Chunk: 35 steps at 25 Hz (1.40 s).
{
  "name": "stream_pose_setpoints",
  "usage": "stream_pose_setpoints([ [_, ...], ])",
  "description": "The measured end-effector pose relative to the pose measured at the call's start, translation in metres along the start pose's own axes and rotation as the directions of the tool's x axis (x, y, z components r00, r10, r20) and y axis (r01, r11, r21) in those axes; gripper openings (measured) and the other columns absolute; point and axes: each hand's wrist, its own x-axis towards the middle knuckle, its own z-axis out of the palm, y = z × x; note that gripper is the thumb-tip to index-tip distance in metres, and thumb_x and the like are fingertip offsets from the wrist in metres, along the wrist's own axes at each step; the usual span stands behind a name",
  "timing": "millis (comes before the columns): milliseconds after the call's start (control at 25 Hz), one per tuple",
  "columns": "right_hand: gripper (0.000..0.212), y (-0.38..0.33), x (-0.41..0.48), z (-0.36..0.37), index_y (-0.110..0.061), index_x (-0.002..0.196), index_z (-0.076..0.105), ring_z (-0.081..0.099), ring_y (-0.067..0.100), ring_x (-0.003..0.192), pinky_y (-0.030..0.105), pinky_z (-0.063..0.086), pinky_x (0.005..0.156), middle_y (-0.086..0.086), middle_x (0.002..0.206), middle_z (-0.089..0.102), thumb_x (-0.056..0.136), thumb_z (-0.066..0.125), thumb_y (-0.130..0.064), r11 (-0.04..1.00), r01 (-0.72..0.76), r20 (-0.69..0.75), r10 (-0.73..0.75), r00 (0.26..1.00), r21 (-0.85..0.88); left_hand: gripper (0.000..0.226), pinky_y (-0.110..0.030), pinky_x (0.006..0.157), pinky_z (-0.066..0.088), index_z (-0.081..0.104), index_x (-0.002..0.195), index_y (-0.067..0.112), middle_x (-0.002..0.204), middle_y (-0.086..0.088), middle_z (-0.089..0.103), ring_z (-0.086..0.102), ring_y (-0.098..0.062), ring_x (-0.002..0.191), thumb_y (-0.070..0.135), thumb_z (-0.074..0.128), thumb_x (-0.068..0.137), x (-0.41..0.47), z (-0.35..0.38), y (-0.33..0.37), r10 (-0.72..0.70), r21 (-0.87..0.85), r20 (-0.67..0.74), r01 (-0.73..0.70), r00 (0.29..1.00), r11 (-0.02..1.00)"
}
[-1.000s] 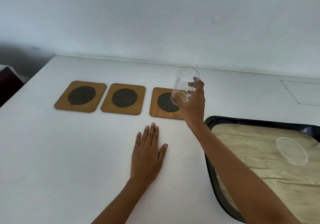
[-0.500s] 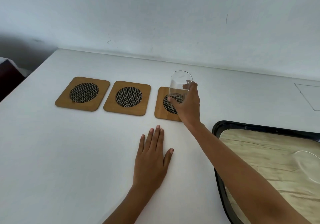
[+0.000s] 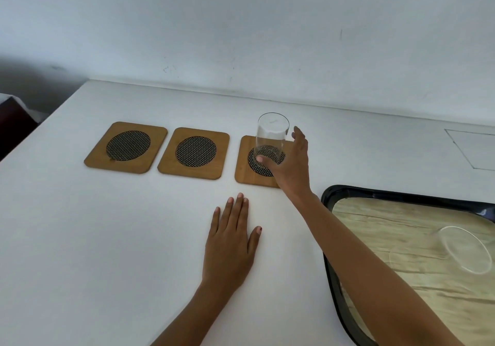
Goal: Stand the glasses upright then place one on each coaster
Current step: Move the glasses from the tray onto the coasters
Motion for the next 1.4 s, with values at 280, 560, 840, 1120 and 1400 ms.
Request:
stream_pose_setpoints([
  [280,0.065,-0.010,-0.070,-0.090,-0.010,0.137,0.041,0.047,0.012,0.123,0.033,0.043,0.105,-0.003,0.132,0.046,0.083,0.076,-0.019,0.971,0.235,-0.251,-0.218,0.943,0.038,0.061,-0.035,0.114,0.009,0.029,0.147,0.010,0.153,-0.005,0.030,0.020,-0.018,0.142,0.044,0.025,0.096,-0.001,-0.003,0.000,0.026,0.000,-0.027,-0.026,0.999,1.000],
  [560,0.044,0.021,-0.163,-0.178,-0.001,0.125,0.050,0.047,0.029,0.122,0.040,0.044,0.103,0.022,0.125,0.054,0.085,0.069,-0.002,0.869,0.306,-0.516,-0.481,0.709,-0.390,0.064,-0.038,0.114,0.013,0.034,0.144,0.008,0.150,-0.008,0.035,0.028,-0.022,0.139,0.044,0.026,0.092,-0.003,-0.003,0.000,0.028,0.050,-0.039,-0.026,0.999,0.998],
  [840,0.076,0.073,-0.196,-0.196,-0.005,0.144,0.034,0.029,0.026,0.139,0.022,0.029,0.114,0.015,0.150,0.028,0.081,0.076,-0.014,0.978,0.093,-0.557,-0.184,0.810,-0.189,0.065,-0.044,0.114,0.018,0.033,0.144,0.007,0.150,-0.009,0.035,0.028,-0.023,0.139,0.044,0.024,0.091,-0.036,-0.002,0.019,-0.052,0.057,-0.080,0.056,0.995,0.997],
  [1120,0.089,0.103,-0.204,-0.185,-0.028,0.148,0.013,0.050,0.027,0.127,0.051,0.049,0.093,0.006,0.148,0.034,0.084,0.074,-0.019,0.996,-0.075,-0.459,0.085,0.884,0.041,0.066,-0.046,0.114,0.018,0.033,0.144,0.006,0.150,-0.010,0.036,0.029,-0.025,0.139,0.044,0.021,0.091,-0.066,0.000,0.037,-0.124,0.078,-0.103,0.132,0.987,0.988],
  [1400,0.088,0.101,-0.196,-0.192,-0.034,0.144,0.018,0.060,0.028,0.114,0.047,0.054,0.082,0.009,0.132,0.053,0.080,0.078,-0.029,0.996,-0.089,-0.419,0.092,0.903,0.027,0.063,-0.048,0.111,0.023,0.036,0.142,0.004,0.147,-0.013,0.040,0.035,-0.028,0.135,0.040,0.025,0.092,-0.083,-0.002,0.047,-0.137,0.093,-0.089,0.146,0.987,0.985],
])
